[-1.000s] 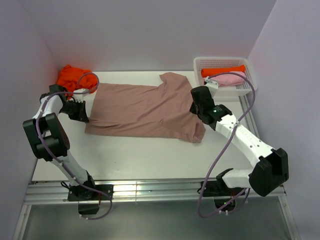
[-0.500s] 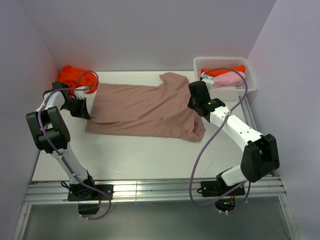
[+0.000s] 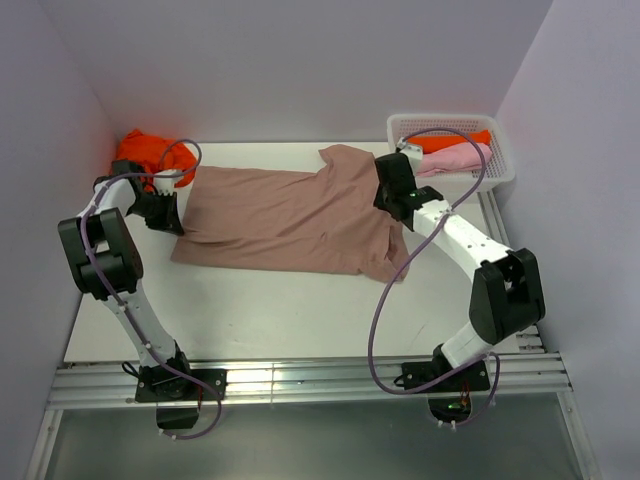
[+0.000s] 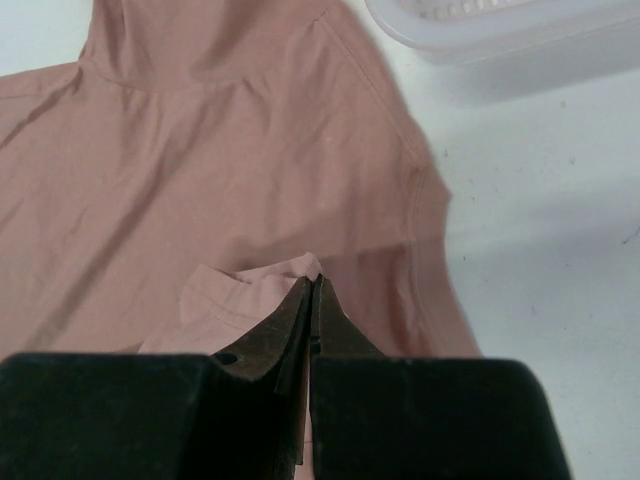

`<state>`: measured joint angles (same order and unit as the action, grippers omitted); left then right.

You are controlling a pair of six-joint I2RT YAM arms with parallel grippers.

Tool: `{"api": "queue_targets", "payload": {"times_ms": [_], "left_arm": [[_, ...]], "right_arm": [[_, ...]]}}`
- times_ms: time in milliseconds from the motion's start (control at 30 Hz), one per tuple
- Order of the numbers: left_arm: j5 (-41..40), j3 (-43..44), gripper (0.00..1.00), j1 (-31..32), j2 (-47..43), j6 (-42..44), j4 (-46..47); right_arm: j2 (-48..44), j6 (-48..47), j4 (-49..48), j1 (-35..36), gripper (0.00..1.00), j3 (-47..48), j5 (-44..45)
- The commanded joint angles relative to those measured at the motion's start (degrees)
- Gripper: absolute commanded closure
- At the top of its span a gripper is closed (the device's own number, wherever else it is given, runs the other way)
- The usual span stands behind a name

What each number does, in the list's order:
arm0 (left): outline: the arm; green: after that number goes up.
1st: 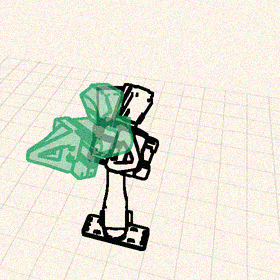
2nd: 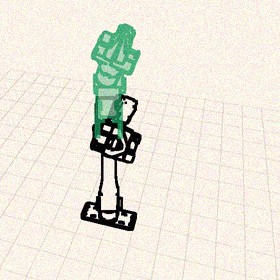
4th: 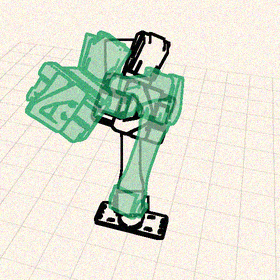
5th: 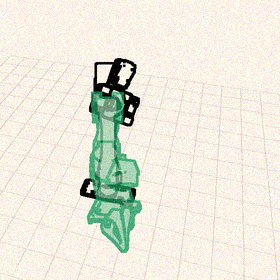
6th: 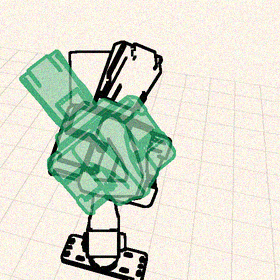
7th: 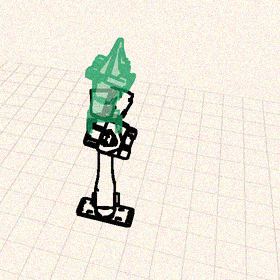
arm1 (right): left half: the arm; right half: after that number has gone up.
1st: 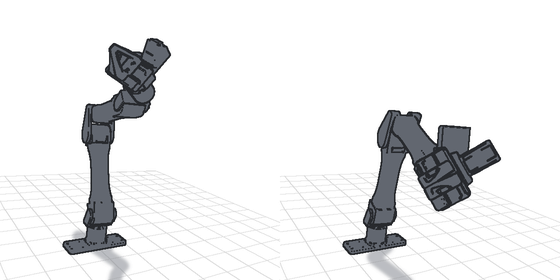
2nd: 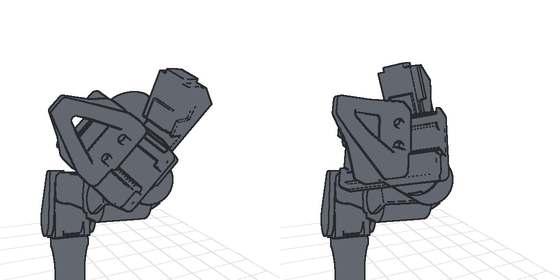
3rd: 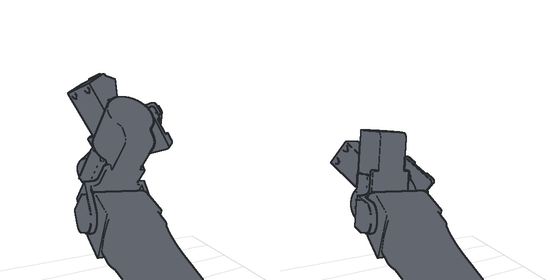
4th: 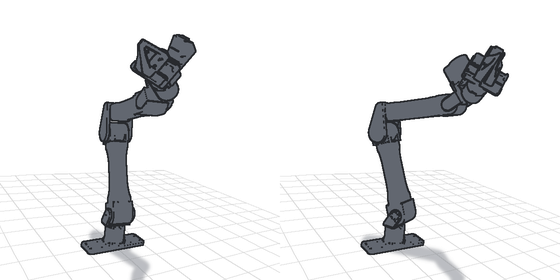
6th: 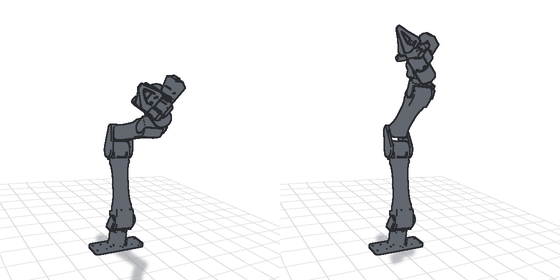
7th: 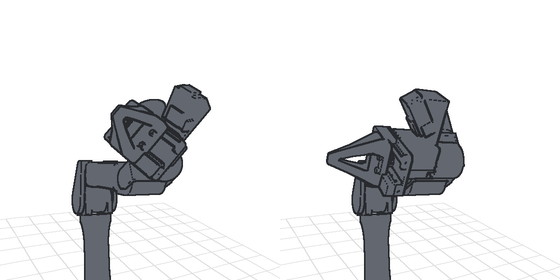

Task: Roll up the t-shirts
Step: Fold the tshirt

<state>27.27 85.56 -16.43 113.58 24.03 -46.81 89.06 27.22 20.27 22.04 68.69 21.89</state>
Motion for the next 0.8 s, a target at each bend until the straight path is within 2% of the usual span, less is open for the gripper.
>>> {"api": "queue_targets", "payload": {"times_ms": [0,367,433,467,767], "left_arm": [[-0.63,2.59,1.0,0.43,0.76,-1.44,1.19],[-1.43,4.0,0.99,0.87,2.35,-2.76,2.25],[-1.25,4.35,0.95,0.96,2.61,-2.94,2.16],[-1.25,4.61,0.86,0.96,2.7,-3.02,2.25],[-0.29,7.25,0.55,0.96,2.35,-3.82,2.34]], "right_arm": [[0.68,-1.91,-2.08,-1.21,1.0,3.3,-0.18],[4.37,-2.35,-3.39,-2.44,1.0,3.47,-0.97],[4.72,-2.26,-3.66,-2.44,1.0,3.21,-1.06],[4.9,-2.17,-3.83,-2.44,1.0,3.04,-1.06],[5.69,-1.65,-4.89,-2.53,1.0,1.28,-1.5]]}}
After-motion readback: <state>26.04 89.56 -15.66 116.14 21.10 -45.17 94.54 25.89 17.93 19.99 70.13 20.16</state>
